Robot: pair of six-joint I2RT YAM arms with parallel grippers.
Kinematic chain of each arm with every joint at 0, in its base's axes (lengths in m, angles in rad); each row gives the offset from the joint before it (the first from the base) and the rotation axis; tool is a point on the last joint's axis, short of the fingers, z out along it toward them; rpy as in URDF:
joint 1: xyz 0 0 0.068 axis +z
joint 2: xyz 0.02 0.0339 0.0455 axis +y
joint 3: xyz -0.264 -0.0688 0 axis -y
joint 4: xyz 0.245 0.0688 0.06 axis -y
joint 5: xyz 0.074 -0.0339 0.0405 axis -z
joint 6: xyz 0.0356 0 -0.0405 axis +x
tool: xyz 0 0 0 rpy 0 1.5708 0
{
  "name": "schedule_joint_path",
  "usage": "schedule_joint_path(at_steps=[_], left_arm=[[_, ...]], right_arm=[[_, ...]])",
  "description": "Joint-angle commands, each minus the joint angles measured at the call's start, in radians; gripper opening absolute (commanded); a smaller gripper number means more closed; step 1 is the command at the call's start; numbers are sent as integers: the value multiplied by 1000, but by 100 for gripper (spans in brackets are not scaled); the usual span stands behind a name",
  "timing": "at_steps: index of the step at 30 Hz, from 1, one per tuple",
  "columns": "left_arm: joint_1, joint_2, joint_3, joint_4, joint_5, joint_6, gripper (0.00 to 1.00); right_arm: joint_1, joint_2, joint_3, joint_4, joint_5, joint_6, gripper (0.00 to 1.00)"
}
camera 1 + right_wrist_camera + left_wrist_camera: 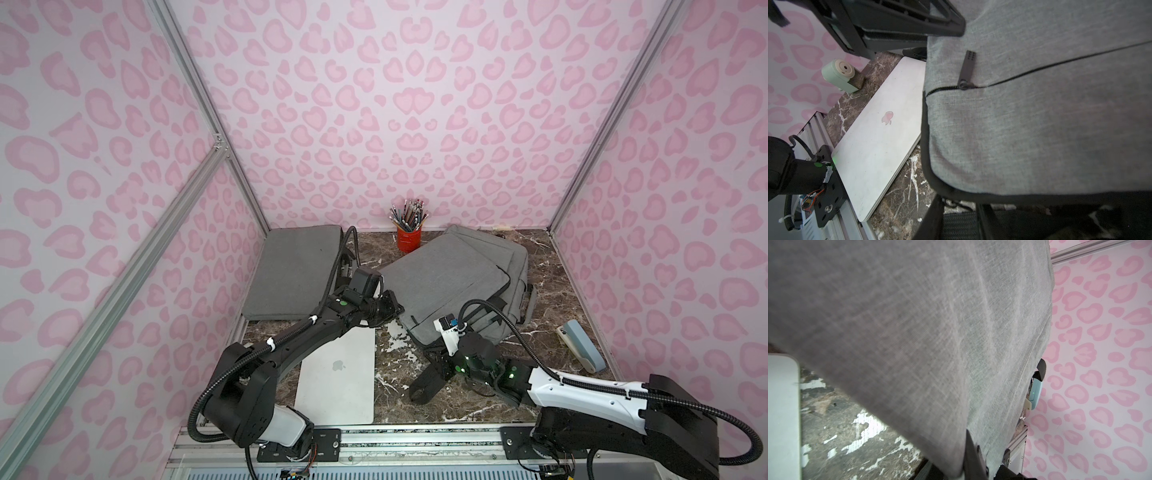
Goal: Open the zippered laptop bag and take out the laptop
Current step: Adjust the zippered laptop bag, then unzip the zipper on the zippered laptop bag.
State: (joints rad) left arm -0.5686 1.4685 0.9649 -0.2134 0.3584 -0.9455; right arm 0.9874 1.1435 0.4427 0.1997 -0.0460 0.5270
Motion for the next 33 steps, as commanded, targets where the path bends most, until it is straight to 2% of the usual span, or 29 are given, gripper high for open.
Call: schedule_joint_path(at_steps=[1, 9, 17, 25, 33], left_arm=[[-1, 2, 18, 66, 22, 22, 2], [-1, 4, 16, 69, 24, 23, 2], [-1, -7, 20, 55, 16, 29, 2], [-1, -11, 27, 42, 11, 39, 2], [-1, -14, 46, 22, 6, 54, 2]], right_arm=[[0, -10, -23, 87, -27, -27, 25], [-8, 16, -18, 81, -63, -26, 14], [-8, 3, -19, 58, -30, -19, 1], [-8, -41, -48, 9, 0, 2, 0], [-13, -62, -43, -102, 95, 18, 0]])
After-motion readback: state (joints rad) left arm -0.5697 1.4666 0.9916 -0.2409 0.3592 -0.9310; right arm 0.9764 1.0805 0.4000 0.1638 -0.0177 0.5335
